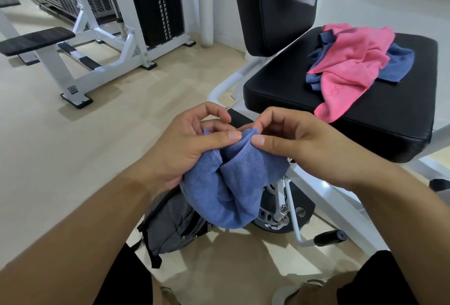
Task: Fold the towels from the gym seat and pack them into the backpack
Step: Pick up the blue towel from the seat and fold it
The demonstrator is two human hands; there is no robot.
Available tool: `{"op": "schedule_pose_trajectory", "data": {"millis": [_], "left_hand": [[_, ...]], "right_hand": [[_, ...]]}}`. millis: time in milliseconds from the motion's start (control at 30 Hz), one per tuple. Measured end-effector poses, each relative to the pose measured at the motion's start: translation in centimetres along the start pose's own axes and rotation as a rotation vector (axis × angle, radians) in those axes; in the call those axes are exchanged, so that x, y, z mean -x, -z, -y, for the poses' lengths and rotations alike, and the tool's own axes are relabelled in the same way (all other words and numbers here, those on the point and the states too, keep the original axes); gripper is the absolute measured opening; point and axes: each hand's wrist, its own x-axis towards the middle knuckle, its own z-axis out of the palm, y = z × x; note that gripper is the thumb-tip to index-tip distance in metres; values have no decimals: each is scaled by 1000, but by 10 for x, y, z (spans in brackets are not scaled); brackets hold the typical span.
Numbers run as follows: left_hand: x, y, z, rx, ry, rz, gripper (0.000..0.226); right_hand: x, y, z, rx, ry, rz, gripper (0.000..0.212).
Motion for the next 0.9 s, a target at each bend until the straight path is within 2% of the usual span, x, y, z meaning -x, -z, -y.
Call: {"op": "schedule_pose_trajectory", "data": {"millis": [100,200,333,433,533,733,800,900], "left_hand": [[0,0,-2,-34,-16,-39,26],[1,0,-3,-55,-15,-66,32],[2,0,0,-318,-46,-64,40],[3,-1,1,-440,-65,-118,31],[4,-1,0,-487,-129,-141,12],[5,3,-2,-558,-186,-124,10],[5,2,-1,-557,-188,-129,14],[-1,8,-2,-504,-203,-294,23]], "right_hand": [[0,-3,0,-64,29,-39,15],[-1,-3,-2,-21,98,-133,15],[-2,-7,-2,57,140,-179,11],[-2,-9,-4,136,149,-211,11],[-2,-8,-4,157,109,-180,23],[3,-6,3,275,12,-96,17],[2,-8,1,311,33,-117,18],[-2,-8,-4,254,113,-274,9]]}}
